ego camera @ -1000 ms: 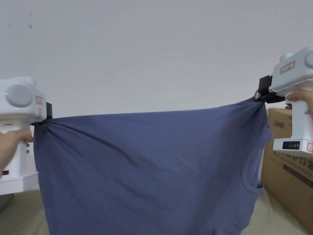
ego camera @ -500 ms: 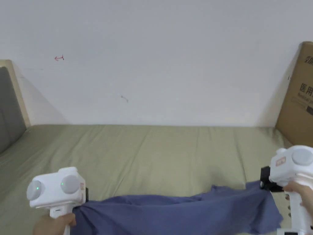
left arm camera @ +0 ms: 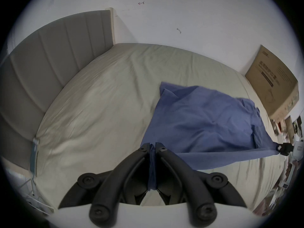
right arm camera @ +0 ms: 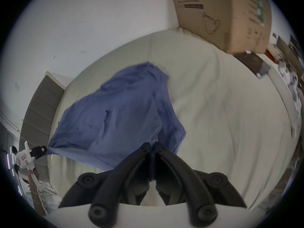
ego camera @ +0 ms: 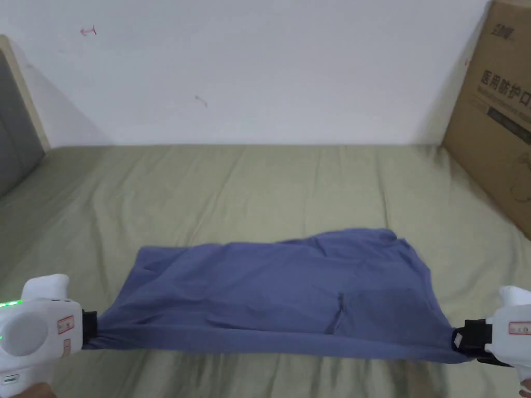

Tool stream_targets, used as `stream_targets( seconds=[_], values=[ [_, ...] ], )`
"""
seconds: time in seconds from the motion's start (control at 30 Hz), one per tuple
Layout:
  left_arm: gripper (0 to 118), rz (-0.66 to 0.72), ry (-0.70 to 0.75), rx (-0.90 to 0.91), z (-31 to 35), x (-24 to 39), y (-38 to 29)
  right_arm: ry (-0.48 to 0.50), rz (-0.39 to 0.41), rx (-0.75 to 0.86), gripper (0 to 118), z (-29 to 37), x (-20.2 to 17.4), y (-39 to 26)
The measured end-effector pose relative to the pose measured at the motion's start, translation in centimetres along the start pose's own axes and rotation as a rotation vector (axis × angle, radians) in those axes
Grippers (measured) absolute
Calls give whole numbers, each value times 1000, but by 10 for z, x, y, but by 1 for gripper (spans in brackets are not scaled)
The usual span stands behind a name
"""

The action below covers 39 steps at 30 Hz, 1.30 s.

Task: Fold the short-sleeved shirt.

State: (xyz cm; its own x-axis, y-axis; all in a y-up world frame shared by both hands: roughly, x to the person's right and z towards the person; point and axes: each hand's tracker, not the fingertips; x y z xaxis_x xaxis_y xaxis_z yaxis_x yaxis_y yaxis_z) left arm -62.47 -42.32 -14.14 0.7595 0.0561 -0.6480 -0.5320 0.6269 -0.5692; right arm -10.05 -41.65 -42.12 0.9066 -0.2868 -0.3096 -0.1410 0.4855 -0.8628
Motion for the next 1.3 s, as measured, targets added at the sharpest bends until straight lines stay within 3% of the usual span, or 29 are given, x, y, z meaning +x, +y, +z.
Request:
stream_targets(
  seconds=[0.13, 0.23, 0.3, 0.57, 0.6, 0.63, 0.67, 0.7, 0.73, 0.77, 0.8, 0.87, 0.97, 1.0, 1.03, 1.07, 1.1, 1.3],
  values=[
    [5, -62, 40, -32, 43, -11, -71, -13, 77, -44, 4, 27, 17, -80],
    [5, -60, 71, -83, 65, -25, -114, -16, 60, -65, 4, 43, 34, -124],
    [5, 13, 51, -87, 79, -35, -135, 11, 15, -48, 4, 55, 41, -146],
    [5, -26, 44, -53, 106, -33, -171, 11, -67, -21, 4, 69, 63, -178],
    [11, -22, 44, -52, 107, -33, -171, 16, -67, -12, 4, 71, 62, -178],
    [27, -16, 41, -50, 108, -34, -170, 20, -65, -5, 5, 71, 62, -177],
    [51, -9, 43, -50, 108, -34, -169, 17, -60, 3, 8, 71, 60, -175],
    [90, -12, 56, -59, 110, -33, -167, 4, -50, 9, 26, 71, 59, -173],
    [107, -14, 59, -58, 113, -34, -167, -22, -29, 9, 50, 73, 54, -173],
    [112, -15, 58, -52, 116, -34, -168, -78, 5, 22, 76, 75, 50, -172],
    [109, -16, 48, -39, 120, -37, -167, -115, 36, 33, 90, 77, 48, -172],
    [110, -7, 26, -11, 132, -37, -167, -112, 86, 68, 90, 88, 42, -173],
    [107, 29, -30, -9, 142, -40, -173, -24, 113, 83, 90, 104, 35, -177],
    [92, 43, -52, -2, 145, -40, -177, 21, 112, 104, 83, 112, 32, -183],
    [65, 49, -59, -1, 148, -40, -181, 48, 111, 114, 66, 114, 28, -188],
    [27, 44, -60, -14, 145, -41, -188, 46, 103, 116, 36, 114, 25, -194],
    [0, 48, -51, -26, 143, -40, -194, 37, 105, 103, 0, 111, 21, -199],
    [0, 82, -46, -85, 129, -57, -219, 38, 120, -17, 0, 84, 18, -224]
  ],
)
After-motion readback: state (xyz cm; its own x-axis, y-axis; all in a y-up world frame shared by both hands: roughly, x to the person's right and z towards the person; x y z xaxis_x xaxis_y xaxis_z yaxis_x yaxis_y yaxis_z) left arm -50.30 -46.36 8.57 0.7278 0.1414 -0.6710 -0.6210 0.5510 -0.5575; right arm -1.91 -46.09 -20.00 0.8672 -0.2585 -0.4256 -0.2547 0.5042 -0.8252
